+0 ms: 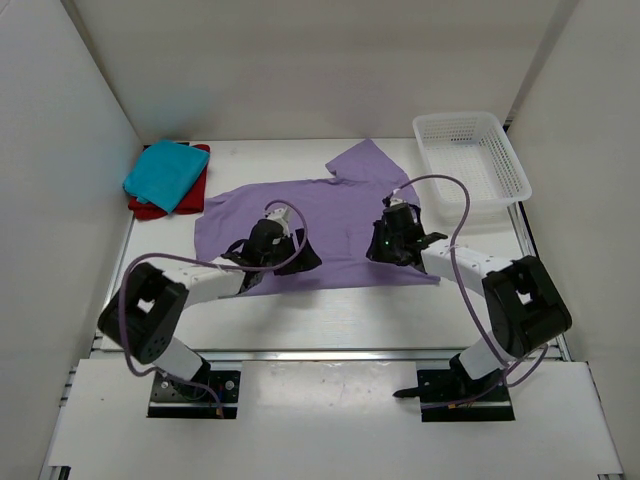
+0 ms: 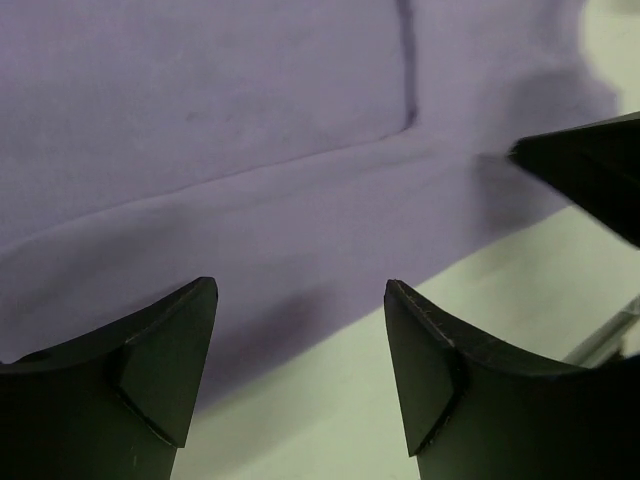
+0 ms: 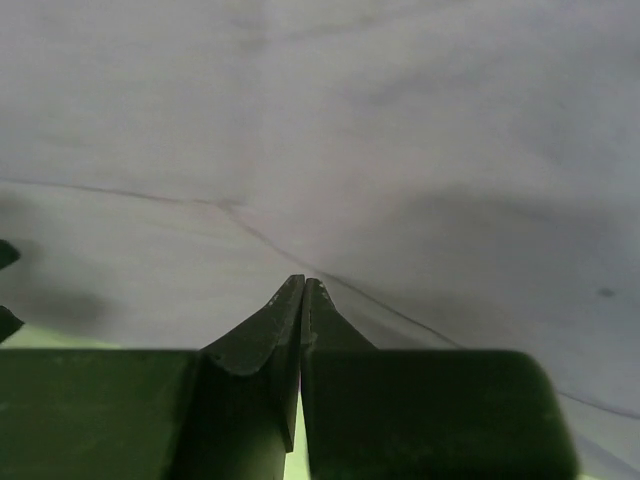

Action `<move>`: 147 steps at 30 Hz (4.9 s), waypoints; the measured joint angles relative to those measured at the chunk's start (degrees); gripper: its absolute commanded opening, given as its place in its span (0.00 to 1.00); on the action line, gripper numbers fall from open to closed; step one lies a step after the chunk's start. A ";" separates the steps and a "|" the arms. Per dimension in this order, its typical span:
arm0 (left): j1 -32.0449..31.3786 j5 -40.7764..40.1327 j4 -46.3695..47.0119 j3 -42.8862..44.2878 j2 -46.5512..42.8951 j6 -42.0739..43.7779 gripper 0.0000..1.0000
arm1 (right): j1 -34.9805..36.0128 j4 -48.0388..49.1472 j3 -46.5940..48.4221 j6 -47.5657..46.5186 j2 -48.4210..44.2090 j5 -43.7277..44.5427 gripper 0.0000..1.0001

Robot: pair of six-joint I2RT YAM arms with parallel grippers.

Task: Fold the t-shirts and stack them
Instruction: Fold the flattened tshirt in 1/3 of the way, then grap the side of the flattened tshirt furthest away from the robot with both arms

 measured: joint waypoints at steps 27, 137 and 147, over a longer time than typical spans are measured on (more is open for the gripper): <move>5.68 0.24 -6.80 -13.53 -20.20 -1.75 0.72 | 6.03 -7.63 -12.28 3.02 -17.70 7.72 0.00; 37.73 -12.87 -21.44 27.54 14.21 15.47 0.00 | -18.12 -54.14 103.93 -13.73 53.22 -4.50 0.00; 36.02 -11.34 -21.64 25.31 12.31 14.45 0.00 | -16.96 -36.63 34.82 -13.99 9.90 -4.55 0.00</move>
